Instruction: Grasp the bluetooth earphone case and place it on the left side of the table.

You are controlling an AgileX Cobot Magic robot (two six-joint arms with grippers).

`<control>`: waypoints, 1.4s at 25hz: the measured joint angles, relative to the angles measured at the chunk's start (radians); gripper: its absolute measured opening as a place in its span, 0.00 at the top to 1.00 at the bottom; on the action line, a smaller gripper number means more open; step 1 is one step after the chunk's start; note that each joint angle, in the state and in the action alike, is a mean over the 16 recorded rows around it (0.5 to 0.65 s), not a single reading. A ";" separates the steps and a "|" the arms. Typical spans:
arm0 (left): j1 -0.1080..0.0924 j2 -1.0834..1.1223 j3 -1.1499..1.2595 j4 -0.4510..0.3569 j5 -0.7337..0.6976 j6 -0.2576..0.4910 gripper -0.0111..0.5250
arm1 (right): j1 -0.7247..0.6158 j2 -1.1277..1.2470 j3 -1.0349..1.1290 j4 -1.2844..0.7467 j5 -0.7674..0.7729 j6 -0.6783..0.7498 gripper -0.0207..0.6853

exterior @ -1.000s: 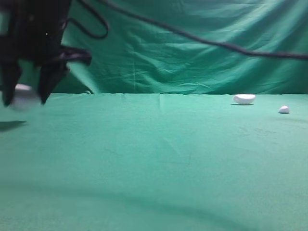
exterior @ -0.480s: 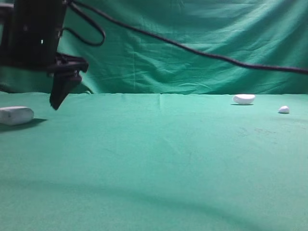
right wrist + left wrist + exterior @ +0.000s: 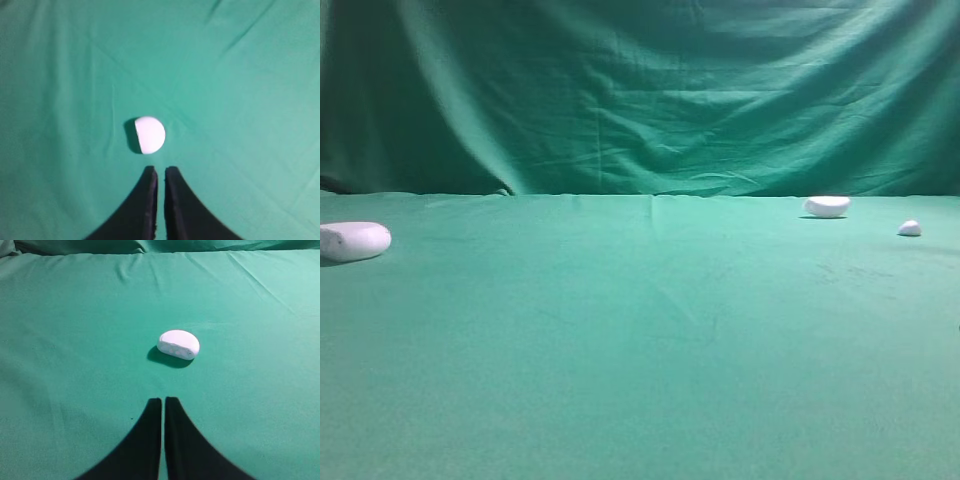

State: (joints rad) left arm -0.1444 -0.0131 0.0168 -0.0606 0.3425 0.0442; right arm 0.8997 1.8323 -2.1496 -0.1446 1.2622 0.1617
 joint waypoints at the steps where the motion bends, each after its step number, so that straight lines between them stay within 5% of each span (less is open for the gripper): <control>1: 0.000 0.000 0.000 0.000 0.000 0.000 0.98 | -0.005 -0.040 0.033 -0.001 0.001 -0.002 0.97; 20: 0.000 0.000 0.000 0.000 0.000 0.000 0.98 | -0.041 -0.916 0.996 -0.014 -0.206 -0.019 0.97; 35: 0.000 0.000 0.000 0.000 0.000 0.000 0.98 | -0.149 -1.379 1.459 -0.012 -0.394 -0.062 0.97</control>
State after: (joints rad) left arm -0.1444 -0.0131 0.0168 -0.0606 0.3425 0.0442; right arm 0.7509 0.4531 -0.6908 -0.1564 0.8683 0.1001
